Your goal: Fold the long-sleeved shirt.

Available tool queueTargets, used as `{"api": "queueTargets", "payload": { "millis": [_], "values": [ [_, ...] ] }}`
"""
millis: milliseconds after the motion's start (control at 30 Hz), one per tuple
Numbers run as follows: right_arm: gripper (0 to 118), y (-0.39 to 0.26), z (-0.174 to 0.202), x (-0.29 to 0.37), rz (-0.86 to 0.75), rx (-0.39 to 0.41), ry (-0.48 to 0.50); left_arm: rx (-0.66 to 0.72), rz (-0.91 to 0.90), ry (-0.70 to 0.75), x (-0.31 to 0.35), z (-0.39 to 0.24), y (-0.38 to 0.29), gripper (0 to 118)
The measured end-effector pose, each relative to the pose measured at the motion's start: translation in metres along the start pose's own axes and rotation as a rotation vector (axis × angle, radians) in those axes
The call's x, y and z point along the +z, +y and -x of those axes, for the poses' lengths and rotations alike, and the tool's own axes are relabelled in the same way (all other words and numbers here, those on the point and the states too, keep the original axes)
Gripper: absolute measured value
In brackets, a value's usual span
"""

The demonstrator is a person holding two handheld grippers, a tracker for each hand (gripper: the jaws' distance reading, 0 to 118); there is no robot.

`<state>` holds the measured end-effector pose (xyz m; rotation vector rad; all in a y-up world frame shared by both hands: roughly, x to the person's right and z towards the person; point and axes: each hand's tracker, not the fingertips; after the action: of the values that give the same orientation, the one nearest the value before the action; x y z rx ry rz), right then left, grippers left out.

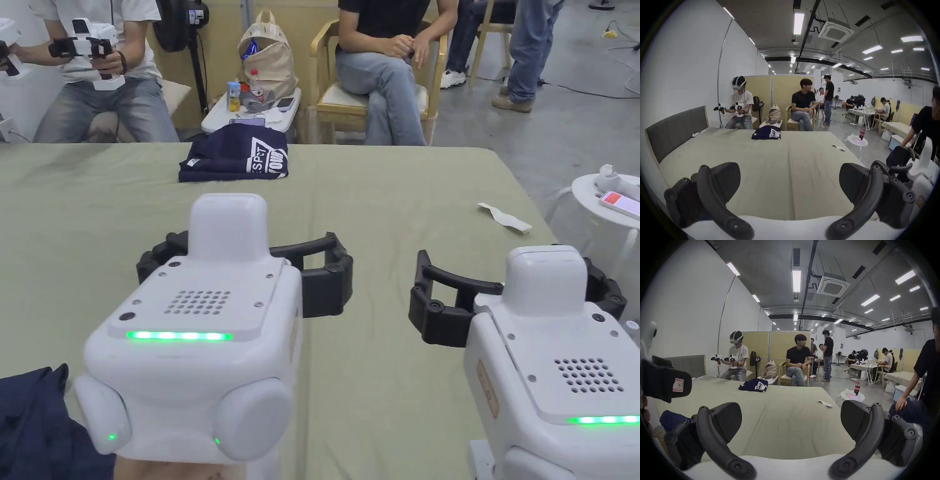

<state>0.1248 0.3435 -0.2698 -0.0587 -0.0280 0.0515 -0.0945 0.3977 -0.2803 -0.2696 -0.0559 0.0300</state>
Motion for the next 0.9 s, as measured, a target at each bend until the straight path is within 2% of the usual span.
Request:
{"api": "queueTargets", "payload": {
  "millis": [267,500,733,833,900],
  "values": [
    [118,-0.003,-0.004,-0.001,0.018,-0.019,-0.012,0.025,-0.031,0.057,-0.002,0.002,-0.005,117],
    [118,-0.006,-0.003,-0.003,0.031,-0.026,-0.011,-0.05,-0.051,0.122,-0.004,-0.002,-0.017,117],
    [118,-0.009,-0.003,-0.005,0.055,-0.039,-0.001,0.086,0.038,-0.052,-0.011,0.013,-0.017,117],
    [118,-0.011,-0.003,-0.006,0.061,-0.042,0.004,0.064,0.011,-0.017,-0.007,0.011,-0.019,117],
    [118,-0.012,-0.002,-0.006,0.066,-0.038,0.006,-0.038,0.0,-0.073,-0.004,0.01,-0.018,117]
  ]
}}
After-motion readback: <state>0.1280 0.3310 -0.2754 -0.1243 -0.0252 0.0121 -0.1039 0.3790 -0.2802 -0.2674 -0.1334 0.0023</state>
